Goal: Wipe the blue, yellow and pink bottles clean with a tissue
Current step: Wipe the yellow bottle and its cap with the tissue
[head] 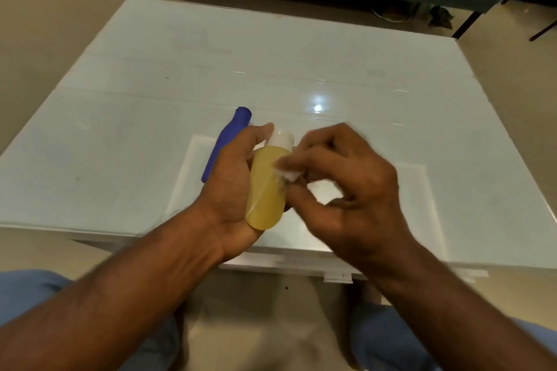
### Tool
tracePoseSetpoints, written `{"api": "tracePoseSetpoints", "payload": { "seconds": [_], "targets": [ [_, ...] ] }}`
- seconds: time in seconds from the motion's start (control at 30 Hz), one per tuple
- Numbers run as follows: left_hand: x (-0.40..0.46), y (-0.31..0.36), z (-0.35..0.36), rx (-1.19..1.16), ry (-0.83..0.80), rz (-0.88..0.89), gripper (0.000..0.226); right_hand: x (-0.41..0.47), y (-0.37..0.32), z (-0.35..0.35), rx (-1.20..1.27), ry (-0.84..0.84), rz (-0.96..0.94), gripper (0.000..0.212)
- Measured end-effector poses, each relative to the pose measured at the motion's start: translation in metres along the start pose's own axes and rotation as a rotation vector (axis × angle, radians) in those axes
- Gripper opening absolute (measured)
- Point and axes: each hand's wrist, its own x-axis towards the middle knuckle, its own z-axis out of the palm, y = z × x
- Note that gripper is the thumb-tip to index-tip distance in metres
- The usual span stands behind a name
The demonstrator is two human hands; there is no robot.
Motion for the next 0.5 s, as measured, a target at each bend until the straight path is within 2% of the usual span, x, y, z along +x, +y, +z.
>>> {"api": "tracePoseSetpoints", "payload": {
  "seconds": [0.13,0.27,0.33,0.43,0.5],
  "targets": [
    [0.0,0.005,-0.002,-0.024,0.003,0.009,0.041,-0.01,-0.015,0.009,0.012,-0.114,-0.103,0.018],
    [0.0,0.004,0.002,0.006,0.041,0.057,0.056,0.004,-0.001,-0.004,-0.013,0.026,0.002,0.023],
    [-0.001,0.003,0.003,0.032,0.046,0.044,0.057,0.006,0.002,-0.006,-0.008,0.058,0.03,0.019],
    [-0.001,0.006,0.002,-0.023,0.014,0.041,0.043,-0.003,-0.008,0.005,0.044,-0.031,-0.081,0.017],
    [0.0,0.007,-0.001,-0.038,0.021,0.04,0.042,-0.008,-0.014,0.011,0.043,-0.118,-0.189,0.017]
  ]
}}
